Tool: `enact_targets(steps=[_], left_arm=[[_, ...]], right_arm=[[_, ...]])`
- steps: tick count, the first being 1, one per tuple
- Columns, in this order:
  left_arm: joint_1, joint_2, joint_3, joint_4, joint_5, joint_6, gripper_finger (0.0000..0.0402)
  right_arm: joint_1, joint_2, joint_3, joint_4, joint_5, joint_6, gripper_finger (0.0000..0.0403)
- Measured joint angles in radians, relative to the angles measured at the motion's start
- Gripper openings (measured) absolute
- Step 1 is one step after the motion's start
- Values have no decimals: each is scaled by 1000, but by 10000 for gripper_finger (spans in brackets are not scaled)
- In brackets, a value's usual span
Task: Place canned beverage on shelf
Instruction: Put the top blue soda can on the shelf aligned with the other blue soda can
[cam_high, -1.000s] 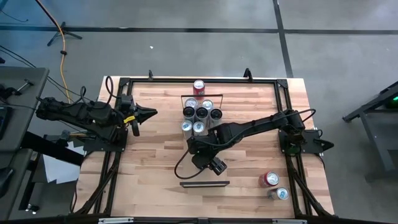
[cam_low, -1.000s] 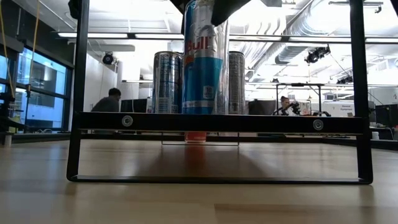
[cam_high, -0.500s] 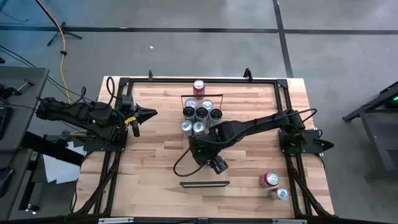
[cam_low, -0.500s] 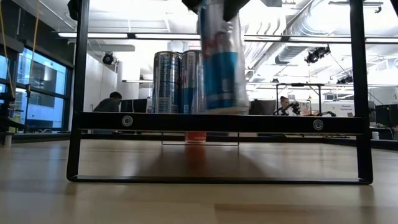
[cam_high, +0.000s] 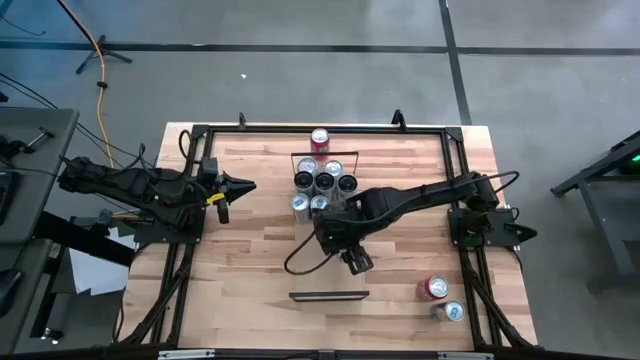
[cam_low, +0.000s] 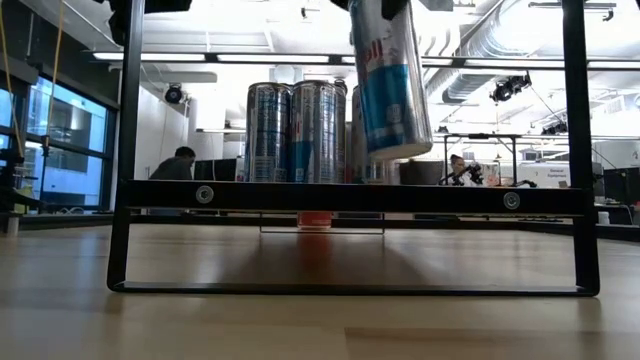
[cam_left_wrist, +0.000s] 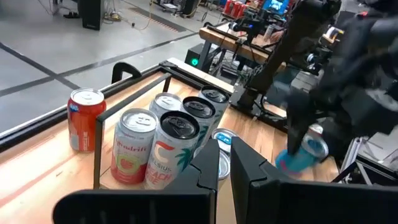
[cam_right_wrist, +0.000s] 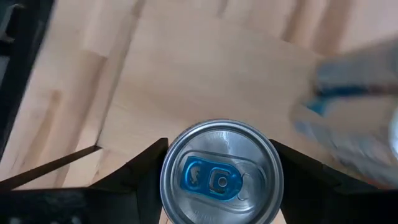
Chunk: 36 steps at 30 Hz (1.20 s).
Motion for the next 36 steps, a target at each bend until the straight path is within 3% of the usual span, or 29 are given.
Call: enact_targets(steps=[7, 11, 22, 27, 36], left_arm=[[0, 2, 0, 3, 2, 8, 0], [0, 2, -1, 20, 2, 17, 0], [0, 3, -299, 488, 82, -37, 0], [0, 1, -331, 499, 76, -88, 0], [0, 1, -340, 518, 43, -87, 0]], right_arm=[[-17, -62, -13, -68, 152, 148, 226], [-30, -116, -73, -50, 187, 210, 226], [-29, -354, -411, 248, 223, 385, 226], [-29, -354, -445, 265, 225, 482, 226], [-29, -307, -391, 208, 262, 742, 226]])
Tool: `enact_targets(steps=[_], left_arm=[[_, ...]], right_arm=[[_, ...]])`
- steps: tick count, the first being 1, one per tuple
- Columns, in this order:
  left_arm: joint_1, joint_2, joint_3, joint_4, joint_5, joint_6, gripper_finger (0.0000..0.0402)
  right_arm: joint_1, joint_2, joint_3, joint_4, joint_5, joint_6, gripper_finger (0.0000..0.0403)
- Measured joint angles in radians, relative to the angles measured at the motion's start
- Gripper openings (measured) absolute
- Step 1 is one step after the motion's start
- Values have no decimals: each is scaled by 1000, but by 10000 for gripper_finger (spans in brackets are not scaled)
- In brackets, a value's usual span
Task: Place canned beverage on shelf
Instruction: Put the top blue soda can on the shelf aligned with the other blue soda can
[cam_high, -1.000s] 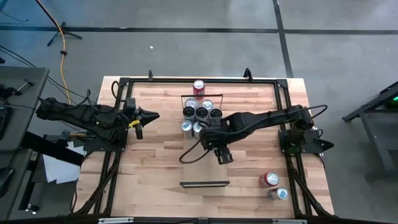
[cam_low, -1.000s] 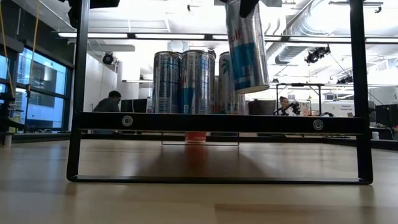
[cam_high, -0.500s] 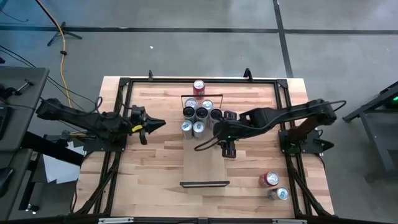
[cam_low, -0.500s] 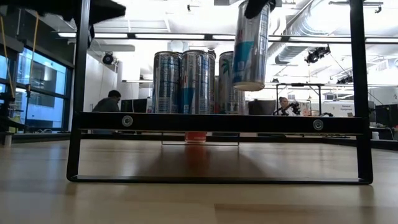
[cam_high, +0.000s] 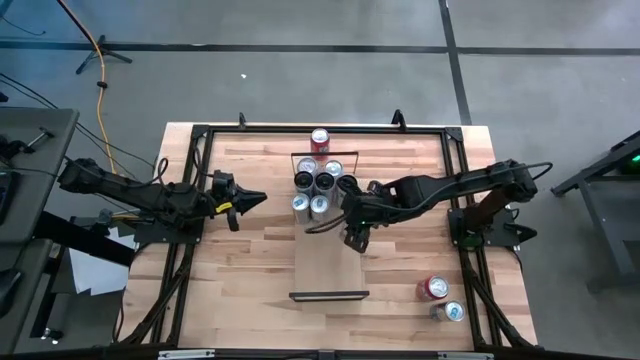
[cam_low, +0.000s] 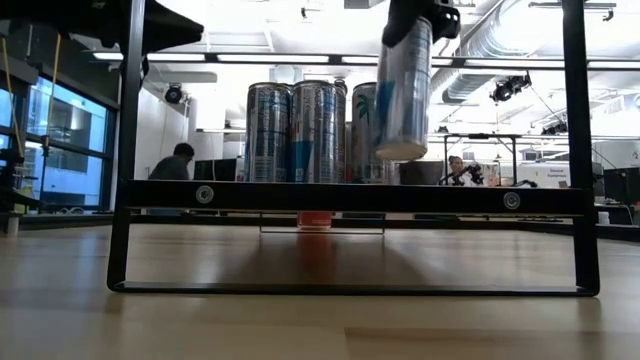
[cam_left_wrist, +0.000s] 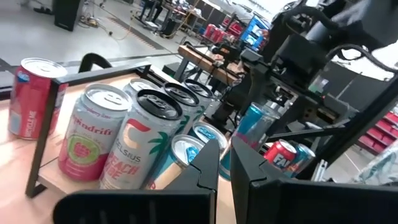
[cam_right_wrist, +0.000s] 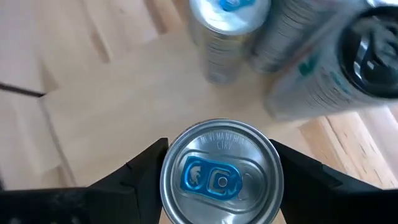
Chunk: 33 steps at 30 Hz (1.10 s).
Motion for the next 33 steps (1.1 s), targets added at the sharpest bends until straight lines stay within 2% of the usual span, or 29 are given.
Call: enact_targets(steps=[7, 33], left_arm=[[0, 0, 0, -5, -23, 16, 0], [0, 0, 1, -7, -22, 0, 0]], right_arm=[[-5, 7, 0, -38, 71, 96, 226], [-38, 112, -1, 28, 65, 91, 247]])
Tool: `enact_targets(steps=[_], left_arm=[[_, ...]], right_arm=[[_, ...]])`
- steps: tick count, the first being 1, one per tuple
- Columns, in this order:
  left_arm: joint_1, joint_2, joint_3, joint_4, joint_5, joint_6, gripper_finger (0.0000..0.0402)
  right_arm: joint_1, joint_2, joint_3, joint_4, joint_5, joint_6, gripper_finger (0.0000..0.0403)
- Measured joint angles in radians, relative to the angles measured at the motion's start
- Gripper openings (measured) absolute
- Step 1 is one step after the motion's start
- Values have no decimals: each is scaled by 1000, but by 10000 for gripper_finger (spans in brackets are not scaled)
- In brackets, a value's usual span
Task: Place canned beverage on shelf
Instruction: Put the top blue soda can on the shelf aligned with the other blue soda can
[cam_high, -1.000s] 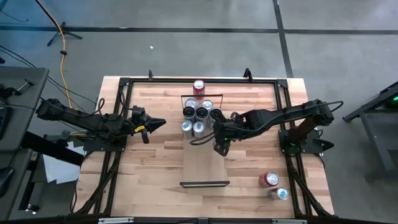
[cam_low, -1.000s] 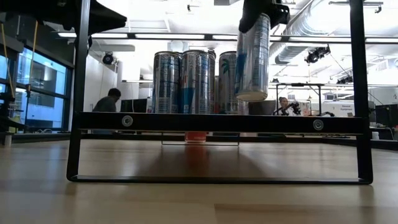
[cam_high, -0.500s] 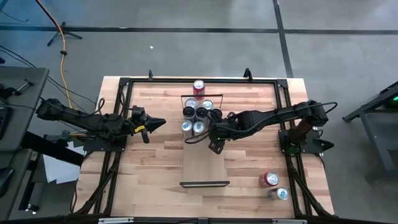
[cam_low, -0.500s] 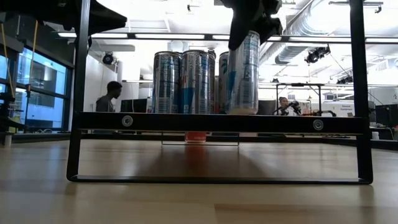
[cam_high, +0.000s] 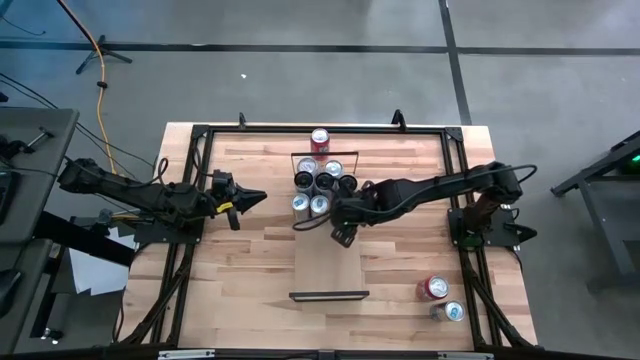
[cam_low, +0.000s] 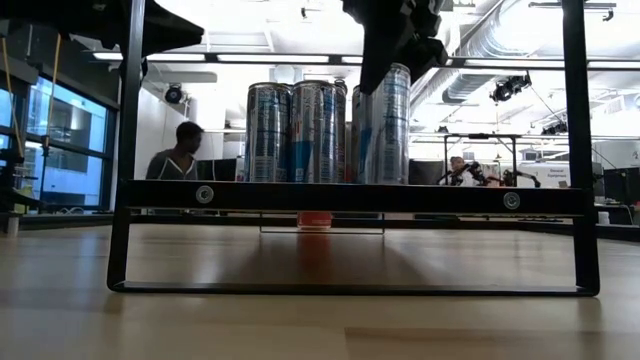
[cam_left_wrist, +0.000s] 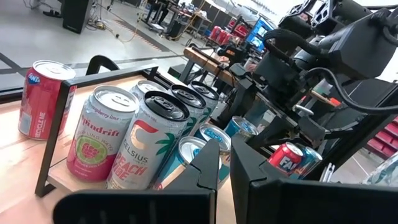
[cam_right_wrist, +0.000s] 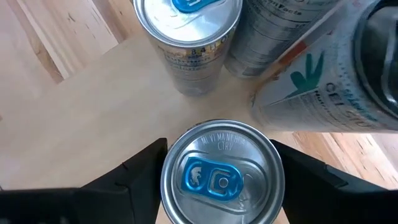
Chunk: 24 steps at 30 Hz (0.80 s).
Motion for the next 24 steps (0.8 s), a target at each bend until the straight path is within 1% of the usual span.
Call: enact_targets(steps=[15, 21, 24], left_arm=[[0, 0, 0, -1, 0, -2, 0], [0, 0, 0, -1, 0, -2, 0], [0, 0, 0, -1, 0, -14, 0]], right_arm=[[0, 13, 0, 20, 1, 16, 248], [0, 13, 0, 23, 2, -71, 248], [0, 13, 0, 27, 1, -42, 248]])
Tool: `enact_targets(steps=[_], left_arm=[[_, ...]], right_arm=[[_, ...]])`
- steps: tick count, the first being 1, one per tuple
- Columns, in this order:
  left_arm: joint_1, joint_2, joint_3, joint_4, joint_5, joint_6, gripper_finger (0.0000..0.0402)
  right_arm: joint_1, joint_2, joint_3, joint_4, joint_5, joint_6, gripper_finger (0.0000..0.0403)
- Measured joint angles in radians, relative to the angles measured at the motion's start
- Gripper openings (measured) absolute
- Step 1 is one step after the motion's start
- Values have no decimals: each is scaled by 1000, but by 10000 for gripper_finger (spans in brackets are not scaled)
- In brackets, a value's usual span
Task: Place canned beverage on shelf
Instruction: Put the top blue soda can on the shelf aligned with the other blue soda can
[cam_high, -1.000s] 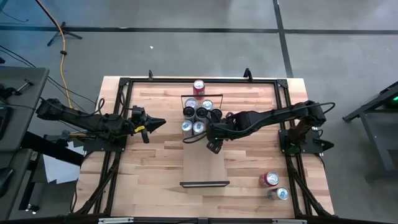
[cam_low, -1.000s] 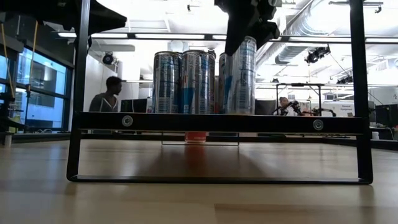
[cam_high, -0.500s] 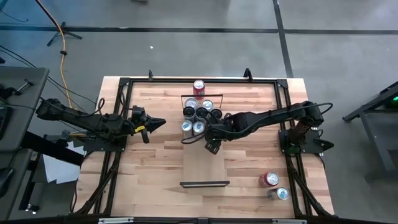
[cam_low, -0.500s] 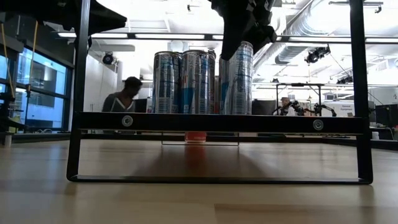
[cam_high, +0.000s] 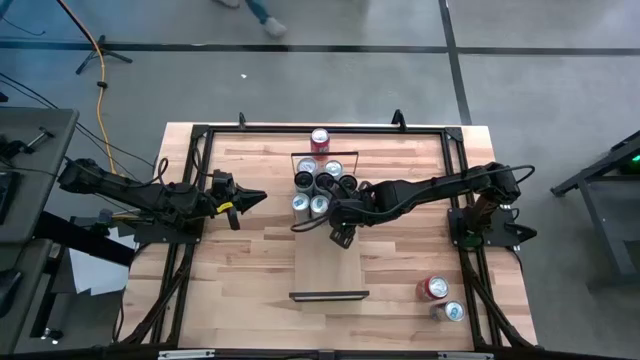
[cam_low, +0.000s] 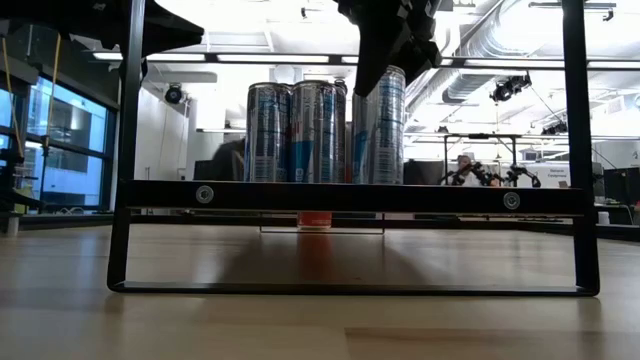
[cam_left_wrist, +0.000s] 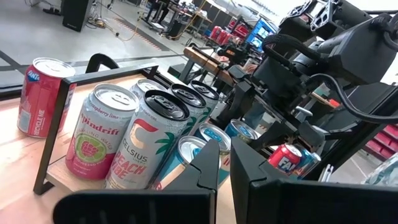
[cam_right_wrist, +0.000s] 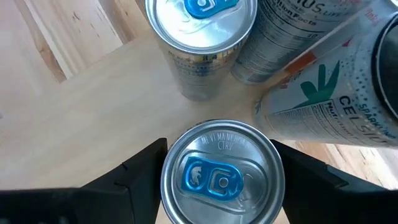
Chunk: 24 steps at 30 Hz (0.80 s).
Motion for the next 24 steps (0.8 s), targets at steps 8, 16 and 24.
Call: enact_targets(steps=[8, 16, 24], left_arm=[[0, 0, 0, 0, 1, -12, 0], [0, 0, 0, 0, 29, -13, 0], [0, 0, 0, 0, 30, -13, 0]], right_arm=[[0, 0, 0, 0, -1, 7, 248], [0, 0, 0, 9, -2, -1, 249], [0, 0, 0, 14, -1, -3, 299]])
